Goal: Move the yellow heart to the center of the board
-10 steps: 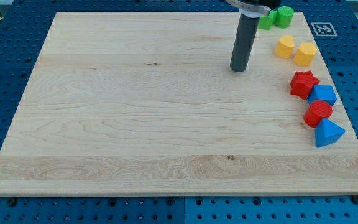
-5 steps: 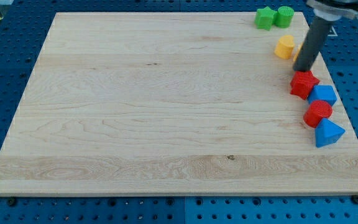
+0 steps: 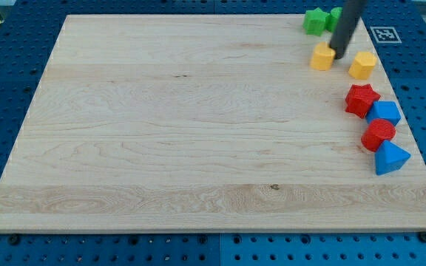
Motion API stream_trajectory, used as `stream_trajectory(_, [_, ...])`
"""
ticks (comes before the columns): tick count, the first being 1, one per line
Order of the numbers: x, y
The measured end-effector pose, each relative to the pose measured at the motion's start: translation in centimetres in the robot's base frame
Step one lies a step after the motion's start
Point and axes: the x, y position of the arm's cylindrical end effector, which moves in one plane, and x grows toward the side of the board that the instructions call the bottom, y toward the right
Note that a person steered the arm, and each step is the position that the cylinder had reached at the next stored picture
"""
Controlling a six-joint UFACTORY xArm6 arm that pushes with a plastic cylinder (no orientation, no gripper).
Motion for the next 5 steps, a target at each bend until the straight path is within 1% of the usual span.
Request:
stream_trajectory(1, [2.0, -4.0])
stream_trajectory(3, [2.2, -10.2])
stream_trajectory(4, [3.3, -13.3])
stream_trajectory(5, [4.9, -14.6])
